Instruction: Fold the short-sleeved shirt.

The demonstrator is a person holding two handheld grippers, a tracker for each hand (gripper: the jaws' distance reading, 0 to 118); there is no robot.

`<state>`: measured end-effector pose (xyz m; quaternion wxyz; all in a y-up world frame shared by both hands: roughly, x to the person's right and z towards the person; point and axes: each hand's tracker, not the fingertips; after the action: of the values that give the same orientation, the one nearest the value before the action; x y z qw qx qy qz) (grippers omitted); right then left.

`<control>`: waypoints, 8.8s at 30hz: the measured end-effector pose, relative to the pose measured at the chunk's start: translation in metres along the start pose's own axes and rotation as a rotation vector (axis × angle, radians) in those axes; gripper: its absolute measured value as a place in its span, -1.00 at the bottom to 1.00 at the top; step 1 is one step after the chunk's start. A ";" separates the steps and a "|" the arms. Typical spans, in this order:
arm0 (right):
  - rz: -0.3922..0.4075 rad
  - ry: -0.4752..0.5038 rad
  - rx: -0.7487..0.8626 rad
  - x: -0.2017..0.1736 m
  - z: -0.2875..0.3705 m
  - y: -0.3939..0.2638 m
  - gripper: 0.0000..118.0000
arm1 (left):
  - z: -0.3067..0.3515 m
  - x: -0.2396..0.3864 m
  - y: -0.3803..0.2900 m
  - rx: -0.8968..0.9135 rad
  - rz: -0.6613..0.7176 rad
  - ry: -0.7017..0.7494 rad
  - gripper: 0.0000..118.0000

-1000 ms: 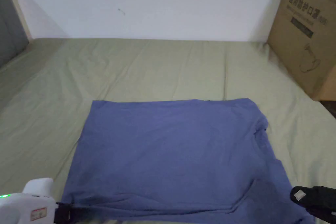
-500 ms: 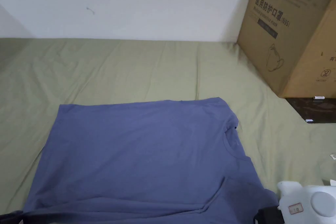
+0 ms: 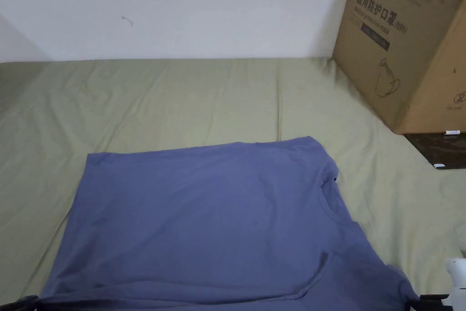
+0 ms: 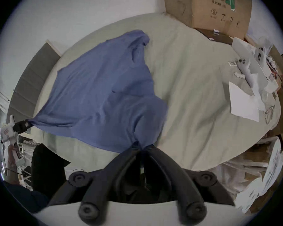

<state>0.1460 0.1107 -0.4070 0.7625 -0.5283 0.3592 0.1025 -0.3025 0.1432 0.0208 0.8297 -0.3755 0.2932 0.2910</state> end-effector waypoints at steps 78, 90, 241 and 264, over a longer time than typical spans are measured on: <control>-0.139 0.027 -0.056 0.022 -0.127 0.166 -0.93 | -0.112 -0.027 0.107 -0.090 -0.034 0.054 -0.92; -0.001 0.056 -0.164 0.020 -0.033 0.062 -0.93 | -0.035 -0.037 0.044 -0.203 -0.084 0.039 -0.92; 0.173 0.000 0.177 -0.186 0.009 0.050 -1.00 | -0.176 -0.167 -0.030 -0.165 0.567 -0.628 -0.88; 0.142 0.096 0.205 -0.167 0.016 0.040 -1.00 | -0.080 0.073 0.024 -0.046 -0.116 -0.235 -0.71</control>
<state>0.0106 0.1786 -0.3237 0.7852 -0.4252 0.4403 0.0938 -0.2929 0.1123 -0.0851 0.8650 -0.3740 0.1652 0.2910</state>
